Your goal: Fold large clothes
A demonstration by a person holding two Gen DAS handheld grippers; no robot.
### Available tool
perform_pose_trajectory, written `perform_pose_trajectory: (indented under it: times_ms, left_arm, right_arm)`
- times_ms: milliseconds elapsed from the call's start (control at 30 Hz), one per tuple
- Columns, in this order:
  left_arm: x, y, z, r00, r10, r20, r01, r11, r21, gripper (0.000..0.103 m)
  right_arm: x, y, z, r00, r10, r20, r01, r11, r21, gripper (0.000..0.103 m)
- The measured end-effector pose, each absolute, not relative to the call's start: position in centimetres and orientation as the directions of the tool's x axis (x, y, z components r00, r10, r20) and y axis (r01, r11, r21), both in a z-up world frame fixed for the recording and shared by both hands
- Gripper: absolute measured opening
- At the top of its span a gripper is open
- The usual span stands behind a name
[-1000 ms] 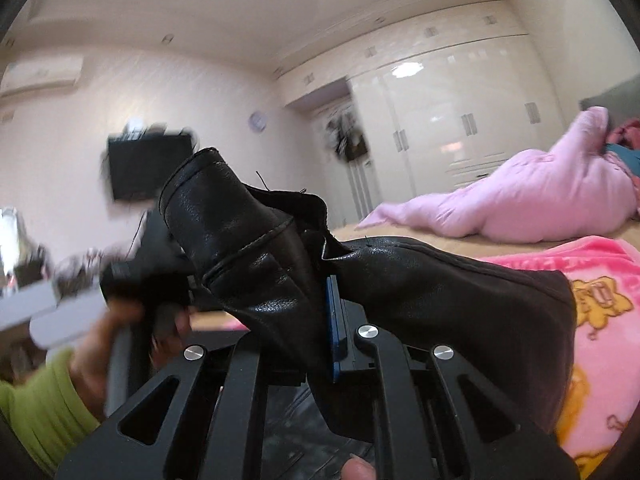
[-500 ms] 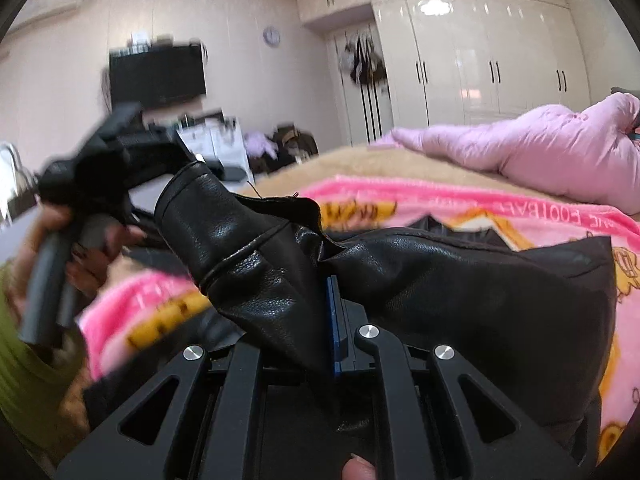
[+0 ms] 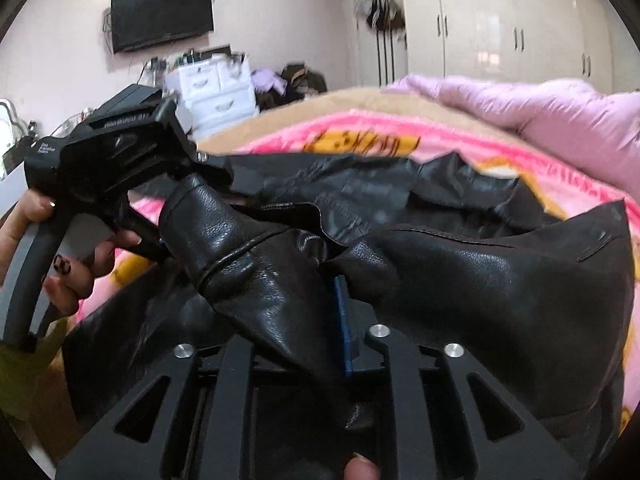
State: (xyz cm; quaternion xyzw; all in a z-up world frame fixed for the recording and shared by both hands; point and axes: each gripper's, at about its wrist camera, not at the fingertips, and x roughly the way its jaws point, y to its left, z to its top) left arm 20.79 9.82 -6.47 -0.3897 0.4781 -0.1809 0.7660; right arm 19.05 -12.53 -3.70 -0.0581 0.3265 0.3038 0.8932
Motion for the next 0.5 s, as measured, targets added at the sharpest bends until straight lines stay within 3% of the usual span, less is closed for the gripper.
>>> perform_pose_trajectory:
  times_ms: [167, 233, 333, 500]
  left_arm:
    - [20.0, 10.8, -6.1, 0.496, -0.646, -0.580, -0.098, 0.622, -0.777, 0.086]
    - [19.7, 11.1, -5.9, 0.497, -0.644, -0.582, -0.102, 0.622, -0.776, 0.086]
    - [19.4, 11.0, -6.1, 0.481, -0.647, -0.591, -0.110, 0.625, -0.773, 0.086]
    - [18.5, 9.9, -6.6, 0.437, -0.675, -0.595, -0.100, 0.620, -0.778, 0.086]
  right_arm:
    - [18.5, -12.0, -4.3, 0.542, 0.515, -0.665, -0.610, 0.785, 0.111, 0.034]
    - [18.1, -11.9, -4.3, 0.536, 0.511, -0.672, -0.613, 0.783, 0.105, 0.064]
    - [17.8, -12.1, -4.2, 0.531, 0.521, -0.668, -0.617, 0.779, 0.117, 0.091]
    - [17.3, -13.9, -2.1, 0.485, 0.590, -0.646, -0.672, 0.724, 0.156, 0.096]
